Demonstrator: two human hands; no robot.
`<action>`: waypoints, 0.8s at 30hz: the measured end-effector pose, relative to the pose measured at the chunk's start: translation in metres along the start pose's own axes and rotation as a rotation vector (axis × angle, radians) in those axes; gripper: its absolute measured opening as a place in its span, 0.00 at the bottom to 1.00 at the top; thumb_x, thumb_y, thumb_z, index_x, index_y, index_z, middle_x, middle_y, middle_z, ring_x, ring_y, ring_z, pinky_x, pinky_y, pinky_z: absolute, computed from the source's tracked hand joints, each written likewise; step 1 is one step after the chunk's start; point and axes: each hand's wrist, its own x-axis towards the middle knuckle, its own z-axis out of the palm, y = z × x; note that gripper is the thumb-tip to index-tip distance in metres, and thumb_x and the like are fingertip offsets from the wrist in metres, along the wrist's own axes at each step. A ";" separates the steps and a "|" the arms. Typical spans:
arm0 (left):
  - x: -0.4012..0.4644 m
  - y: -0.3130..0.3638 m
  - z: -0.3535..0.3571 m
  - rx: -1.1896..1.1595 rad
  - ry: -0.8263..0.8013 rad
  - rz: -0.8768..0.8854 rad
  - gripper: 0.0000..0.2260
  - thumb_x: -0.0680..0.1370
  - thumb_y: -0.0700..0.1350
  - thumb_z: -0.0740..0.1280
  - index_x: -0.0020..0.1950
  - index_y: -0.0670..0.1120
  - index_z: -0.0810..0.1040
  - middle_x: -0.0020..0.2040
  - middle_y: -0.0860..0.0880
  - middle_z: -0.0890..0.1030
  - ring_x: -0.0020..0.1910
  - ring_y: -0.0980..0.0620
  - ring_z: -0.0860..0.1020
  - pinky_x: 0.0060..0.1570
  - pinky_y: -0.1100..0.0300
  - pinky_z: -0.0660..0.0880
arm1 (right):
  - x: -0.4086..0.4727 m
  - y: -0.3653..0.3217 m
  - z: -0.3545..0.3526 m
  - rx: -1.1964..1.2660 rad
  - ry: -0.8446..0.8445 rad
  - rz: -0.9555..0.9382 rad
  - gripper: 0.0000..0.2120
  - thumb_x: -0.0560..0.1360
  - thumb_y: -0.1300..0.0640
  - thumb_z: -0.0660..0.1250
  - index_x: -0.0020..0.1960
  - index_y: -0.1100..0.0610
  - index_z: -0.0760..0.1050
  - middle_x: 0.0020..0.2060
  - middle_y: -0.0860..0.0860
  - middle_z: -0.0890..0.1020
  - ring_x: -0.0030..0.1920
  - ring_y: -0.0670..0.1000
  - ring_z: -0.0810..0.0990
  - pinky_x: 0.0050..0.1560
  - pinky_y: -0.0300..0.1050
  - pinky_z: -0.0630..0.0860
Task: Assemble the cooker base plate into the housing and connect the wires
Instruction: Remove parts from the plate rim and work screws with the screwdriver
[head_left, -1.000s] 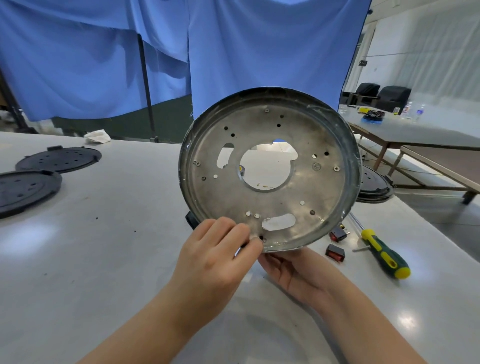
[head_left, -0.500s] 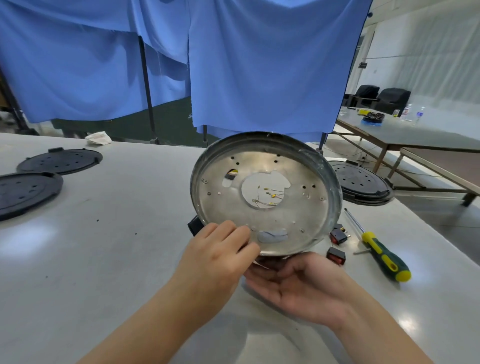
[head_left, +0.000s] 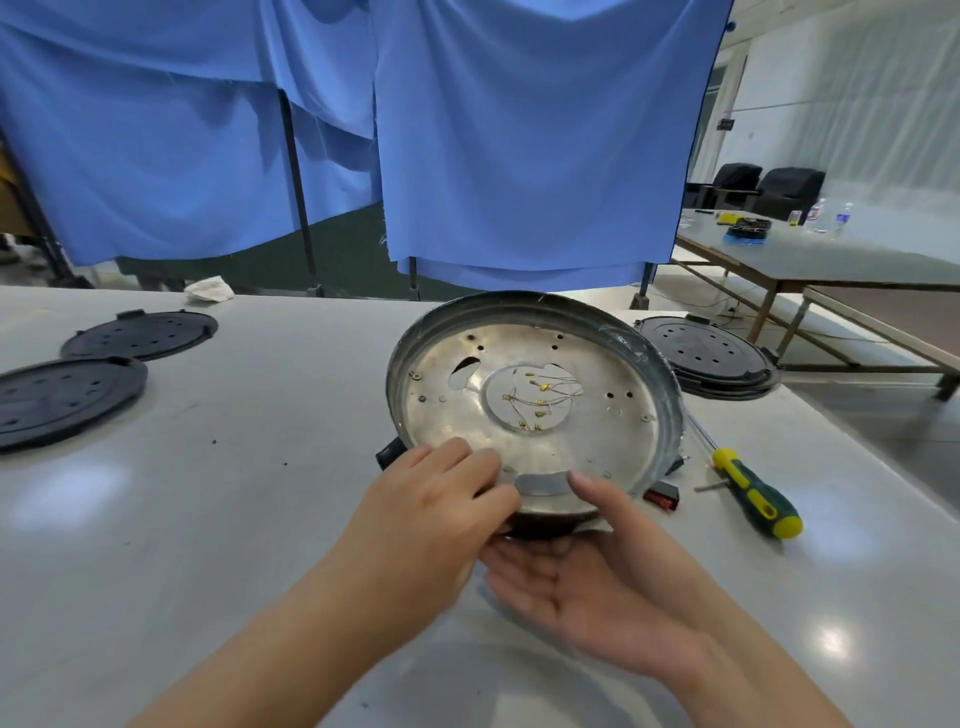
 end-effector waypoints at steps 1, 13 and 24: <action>0.000 0.000 0.004 -0.005 0.006 0.000 0.10 0.64 0.37 0.76 0.35 0.45 0.76 0.34 0.49 0.74 0.32 0.47 0.72 0.32 0.58 0.65 | 0.001 -0.001 0.000 -0.005 0.031 -0.001 0.29 0.58 0.59 0.79 0.56 0.70 0.78 0.54 0.65 0.79 0.57 0.61 0.79 0.62 0.53 0.73; -0.025 0.002 0.028 -0.561 0.230 -0.711 0.26 0.64 0.65 0.69 0.57 0.57 0.69 0.56 0.58 0.68 0.58 0.58 0.69 0.59 0.66 0.65 | 0.013 -0.006 -0.015 0.017 0.136 -0.075 0.20 0.57 0.66 0.69 0.49 0.68 0.80 0.47 0.64 0.81 0.44 0.61 0.83 0.57 0.52 0.76; -0.017 -0.010 0.045 -2.010 -0.092 -1.414 0.31 0.56 0.51 0.80 0.55 0.42 0.79 0.52 0.38 0.83 0.51 0.42 0.83 0.46 0.52 0.81 | 0.027 -0.008 -0.013 0.038 0.081 -0.207 0.25 0.54 0.66 0.70 0.51 0.66 0.77 0.43 0.60 0.81 0.47 0.58 0.82 0.58 0.53 0.75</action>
